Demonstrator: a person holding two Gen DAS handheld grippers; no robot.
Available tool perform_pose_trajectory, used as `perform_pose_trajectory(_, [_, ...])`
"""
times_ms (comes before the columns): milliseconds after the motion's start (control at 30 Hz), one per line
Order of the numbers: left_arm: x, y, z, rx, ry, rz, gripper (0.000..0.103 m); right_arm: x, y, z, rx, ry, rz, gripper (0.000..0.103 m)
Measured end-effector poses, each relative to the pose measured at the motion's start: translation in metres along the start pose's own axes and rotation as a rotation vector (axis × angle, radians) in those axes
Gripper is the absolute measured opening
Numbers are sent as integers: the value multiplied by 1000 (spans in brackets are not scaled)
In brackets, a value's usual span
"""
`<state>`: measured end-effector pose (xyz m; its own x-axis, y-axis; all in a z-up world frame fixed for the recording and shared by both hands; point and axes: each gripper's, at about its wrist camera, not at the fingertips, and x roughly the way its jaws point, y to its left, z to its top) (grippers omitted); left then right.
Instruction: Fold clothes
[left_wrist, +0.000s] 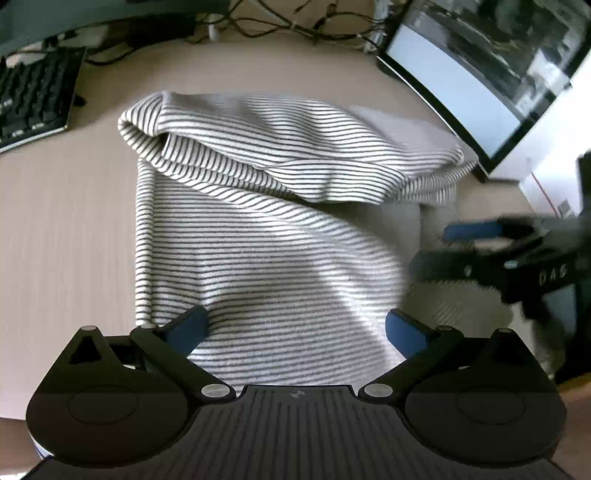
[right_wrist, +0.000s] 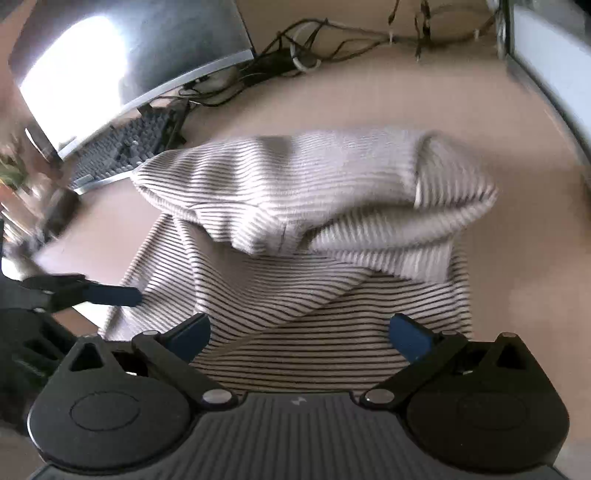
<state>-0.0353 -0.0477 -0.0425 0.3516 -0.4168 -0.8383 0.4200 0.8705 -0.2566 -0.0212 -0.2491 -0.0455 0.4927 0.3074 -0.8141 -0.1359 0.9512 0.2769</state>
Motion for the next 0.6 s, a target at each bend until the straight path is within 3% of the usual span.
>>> perform_pose_trajectory(100, [2,7,6,-38,-19,-6,103,-16,12,10,-15,-103,72,103])
perform_pose_trajectory(200, [5,13,11,-78,-40,-14,103,3,13,32,92,-56,207,103])
perform_pose_trajectory(267, [6,14,15,-88,-44,-10,103,22,-3,42,163,-16,250,103])
perform_pose_trajectory(333, [6,13,15,-91,-42,-3,103,31,-5,60,201,-120,214,101])
perform_pose_trajectory(400, [6,13,15,-97,-41,4,103,6,-7,70,206,-365,130,101])
perform_pose_trajectory(467, [7,12,17,-105,-43,17,103,-29,-6,76,128,-577,25,102])
perform_pose_trajectory(567, [10,8,25,-101,-44,57,103,-46,-19,88,35,-630,-37,103])
perform_pose_trajectory(600, [10,7,28,-97,-48,72,103,-41,-27,87,44,-600,-51,103])
